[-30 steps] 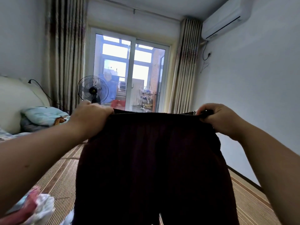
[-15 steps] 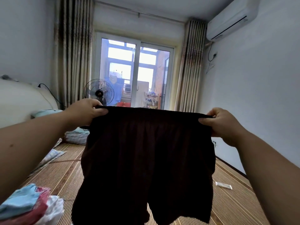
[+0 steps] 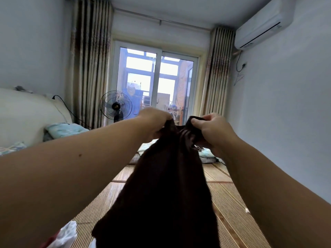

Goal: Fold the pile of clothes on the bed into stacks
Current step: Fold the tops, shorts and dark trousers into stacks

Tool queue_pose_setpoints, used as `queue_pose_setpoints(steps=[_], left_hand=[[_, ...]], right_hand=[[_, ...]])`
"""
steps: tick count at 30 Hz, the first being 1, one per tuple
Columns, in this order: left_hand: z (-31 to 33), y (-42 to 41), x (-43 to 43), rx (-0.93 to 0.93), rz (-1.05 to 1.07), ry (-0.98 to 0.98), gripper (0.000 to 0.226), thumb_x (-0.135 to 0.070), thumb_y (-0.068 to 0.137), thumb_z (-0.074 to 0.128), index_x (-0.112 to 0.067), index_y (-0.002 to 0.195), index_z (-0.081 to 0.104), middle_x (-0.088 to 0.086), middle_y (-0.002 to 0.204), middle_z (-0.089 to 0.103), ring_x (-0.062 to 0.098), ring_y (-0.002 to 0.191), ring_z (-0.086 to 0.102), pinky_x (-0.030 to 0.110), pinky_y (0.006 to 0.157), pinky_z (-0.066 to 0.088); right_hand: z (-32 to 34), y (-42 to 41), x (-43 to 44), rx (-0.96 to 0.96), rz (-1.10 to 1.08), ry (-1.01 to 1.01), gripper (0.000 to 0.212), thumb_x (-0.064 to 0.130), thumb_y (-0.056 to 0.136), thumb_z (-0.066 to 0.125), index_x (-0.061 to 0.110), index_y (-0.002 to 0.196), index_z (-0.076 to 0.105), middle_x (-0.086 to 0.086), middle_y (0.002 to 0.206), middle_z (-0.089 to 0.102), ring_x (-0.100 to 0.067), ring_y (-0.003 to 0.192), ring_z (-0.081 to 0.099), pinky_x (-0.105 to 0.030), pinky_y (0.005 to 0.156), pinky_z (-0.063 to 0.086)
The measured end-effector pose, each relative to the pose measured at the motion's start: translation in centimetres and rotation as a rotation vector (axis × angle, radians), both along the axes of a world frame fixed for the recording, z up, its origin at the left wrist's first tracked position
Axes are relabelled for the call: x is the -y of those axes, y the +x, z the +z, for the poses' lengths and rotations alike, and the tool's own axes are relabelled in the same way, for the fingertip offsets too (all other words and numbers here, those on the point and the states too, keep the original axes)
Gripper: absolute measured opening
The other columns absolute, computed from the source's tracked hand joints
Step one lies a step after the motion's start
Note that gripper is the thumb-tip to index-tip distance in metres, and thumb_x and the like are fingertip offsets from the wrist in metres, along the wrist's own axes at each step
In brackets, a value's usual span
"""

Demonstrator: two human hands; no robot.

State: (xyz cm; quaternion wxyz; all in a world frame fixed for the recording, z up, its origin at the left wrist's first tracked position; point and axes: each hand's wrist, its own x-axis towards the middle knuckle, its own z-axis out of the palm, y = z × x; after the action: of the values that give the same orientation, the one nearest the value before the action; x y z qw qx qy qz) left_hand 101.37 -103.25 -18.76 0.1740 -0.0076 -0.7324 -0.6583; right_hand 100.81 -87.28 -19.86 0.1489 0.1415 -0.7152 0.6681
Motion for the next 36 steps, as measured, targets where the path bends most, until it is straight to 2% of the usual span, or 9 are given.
queue_pose_setpoints(steps=[2, 5, 12, 17, 20, 23, 28, 32, 36], left_hand=[[0.7, 1.0, -1.6, -0.087, -0.087, -0.058, 0.016, -0.022, 0.093, 0.059, -0.008, 0.088, 0.062, 0.013, 0.087, 0.067, 0.025, 0.072, 0.068, 0.036, 0.07, 0.059], [1.5, 2.4, -2.0, -0.131, -0.208, -0.143, 0.033, -0.042, 0.099, 0.045, -0.017, 0.107, 0.066, 0.006, 0.099, 0.072, 0.021, 0.086, 0.069, 0.037, 0.076, 0.054], [0.2, 2.0, 0.5, -0.25, -0.224, -0.412, 0.075, -0.048, 0.09, 0.059, -0.033, 0.152, 0.019, 0.003, 0.146, 0.046, 0.012, 0.108, 0.055, 0.022, 0.078, 0.042], [-4.6, 0.6, 3.9, 0.141, -0.233, -0.35, 0.139, -0.061, 0.048, 0.076, -0.027, 0.154, -0.008, 0.016, 0.162, 0.005, 0.037, 0.147, 0.012, 0.054, 0.117, 0.016], [-7.2, -0.3, 4.2, 0.199, -0.392, -0.136, 0.116, -0.041, 0.06, 0.082, -0.03, 0.154, 0.015, 0.008, 0.154, 0.036, 0.028, 0.141, 0.033, 0.051, 0.112, 0.022], [-7.9, -1.0, 3.4, 0.148, -0.503, -0.069, 0.049, -0.031, 0.07, 0.078, -0.032, 0.117, 0.065, -0.007, 0.113, 0.071, 0.012, 0.105, 0.065, 0.04, 0.089, 0.046], [-6.9, -2.5, 1.7, 0.195, -0.302, -0.229, 0.042, -0.023, 0.073, 0.078, -0.02, 0.113, 0.065, -0.002, 0.115, 0.07, 0.015, 0.113, 0.059, 0.041, 0.107, 0.038], [-7.3, -4.6, -1.8, 0.283, -0.23, -0.295, 0.025, -0.024, 0.078, 0.077, -0.014, 0.098, 0.065, 0.001, 0.081, 0.061, 0.009, 0.058, 0.049, 0.017, 0.048, 0.037], [-8.5, -7.2, -6.7, 0.405, -0.341, -0.122, 0.021, -0.031, 0.083, 0.071, -0.019, 0.097, 0.061, -0.002, 0.085, 0.063, 0.008, 0.049, 0.062, 0.016, 0.041, 0.041]], right_hand=[[0.0, 0.6, 0.4, -0.053, 0.104, 0.029, 0.008, 0.022, 0.095, 0.06, 0.016, 0.095, 0.054, -0.012, 0.096, 0.065, -0.027, 0.084, 0.069, -0.04, 0.067, 0.061], [0.0, 0.7, -0.2, -0.072, 0.179, 0.08, 0.038, 0.042, 0.084, 0.071, 0.02, 0.108, 0.052, -0.008, 0.105, 0.067, -0.025, 0.093, 0.07, -0.045, 0.083, 0.058], [-0.8, -0.1, -2.3, -0.011, 0.168, -0.027, 0.033, 0.003, 0.087, 0.066, 0.023, 0.11, 0.053, -0.006, 0.092, 0.069, -0.015, 0.064, 0.072, -0.029, 0.053, 0.056], [-0.7, -0.1, -3.4, -0.032, 0.25, -0.026, 0.036, -0.002, 0.088, 0.061, 0.029, 0.105, 0.055, -0.009, 0.094, 0.07, -0.02, 0.07, 0.071, -0.035, 0.06, 0.058], [-0.3, 0.0, -4.3, -0.029, 0.317, -0.055, 0.041, -0.007, 0.088, 0.057, 0.024, 0.115, 0.057, -0.008, 0.088, 0.072, -0.022, 0.071, 0.071, -0.035, 0.06, 0.059], [0.2, 0.2, -5.4, 0.013, 0.352, -0.001, 0.04, -0.011, 0.085, 0.057, 0.013, 0.117, 0.06, -0.011, 0.087, 0.072, -0.026, 0.075, 0.07, -0.038, 0.065, 0.061], [0.0, -0.5, -7.9, 0.029, 0.039, 0.288, 0.021, -0.004, 0.079, 0.07, 0.004, 0.099, 0.069, -0.01, 0.085, 0.075, -0.025, 0.078, 0.073, -0.034, 0.066, 0.059], [-2.4, -2.1, -10.2, 0.014, -0.194, 0.495, 0.011, 0.009, 0.082, 0.072, 0.015, 0.09, 0.069, -0.002, 0.084, 0.07, -0.013, 0.072, 0.064, -0.022, 0.053, 0.041], [-5.0, -4.7, -13.8, 0.099, -0.236, 0.422, 0.009, 0.011, 0.09, 0.062, 0.019, 0.094, 0.062, -0.004, 0.088, 0.069, -0.015, 0.063, 0.066, -0.024, 0.05, 0.044]])
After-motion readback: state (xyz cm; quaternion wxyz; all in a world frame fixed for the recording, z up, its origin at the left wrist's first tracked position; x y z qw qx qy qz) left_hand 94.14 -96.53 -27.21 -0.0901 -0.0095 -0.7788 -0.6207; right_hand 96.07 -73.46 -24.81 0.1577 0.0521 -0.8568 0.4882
